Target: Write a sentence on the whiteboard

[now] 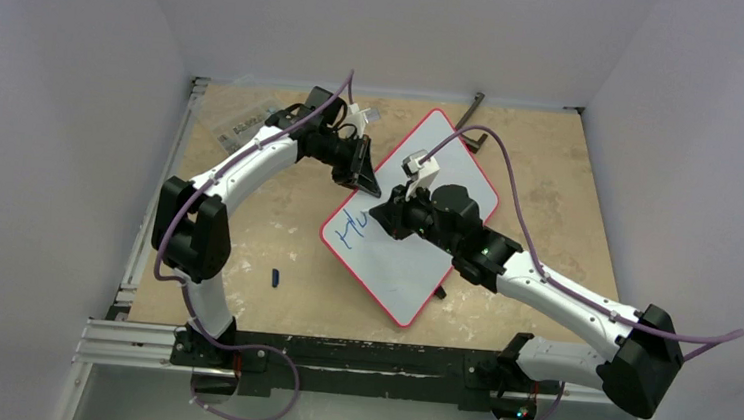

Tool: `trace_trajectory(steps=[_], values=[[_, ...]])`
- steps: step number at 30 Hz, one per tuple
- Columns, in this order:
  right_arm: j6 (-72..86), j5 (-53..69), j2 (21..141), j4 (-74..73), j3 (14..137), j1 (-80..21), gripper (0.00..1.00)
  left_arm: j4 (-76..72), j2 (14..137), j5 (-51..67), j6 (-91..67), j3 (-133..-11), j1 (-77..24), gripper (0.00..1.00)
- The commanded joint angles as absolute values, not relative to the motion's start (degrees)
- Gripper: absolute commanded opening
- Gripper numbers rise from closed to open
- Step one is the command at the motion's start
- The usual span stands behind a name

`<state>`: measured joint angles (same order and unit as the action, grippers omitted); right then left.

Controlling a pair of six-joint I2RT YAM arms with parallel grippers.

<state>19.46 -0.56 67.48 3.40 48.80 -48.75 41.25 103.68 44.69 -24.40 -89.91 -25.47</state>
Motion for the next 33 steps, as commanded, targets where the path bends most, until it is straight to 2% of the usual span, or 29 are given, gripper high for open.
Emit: trace_trajectory(steps=[1, 20, 33], values=[[17.36, 3.26, 67.75, 4.92, 48.37, -48.69, 0.0, 41.25, 99.72, 41.48, -24.35, -91.14, -25.06, 0.0], [18.37, 5.13, 63.04, 4.79, 45.3, -48.69, 0.0, 41.31, 99.28, 41.14, -24.35, -91.05, -25.09, 0.0], [18.72, -2.57, 63.72, 2.44, 49.78, -48.63, 0.0, 40.99, 97.74, 40.6, -24.91, -90.79, -25.14, 0.0]])
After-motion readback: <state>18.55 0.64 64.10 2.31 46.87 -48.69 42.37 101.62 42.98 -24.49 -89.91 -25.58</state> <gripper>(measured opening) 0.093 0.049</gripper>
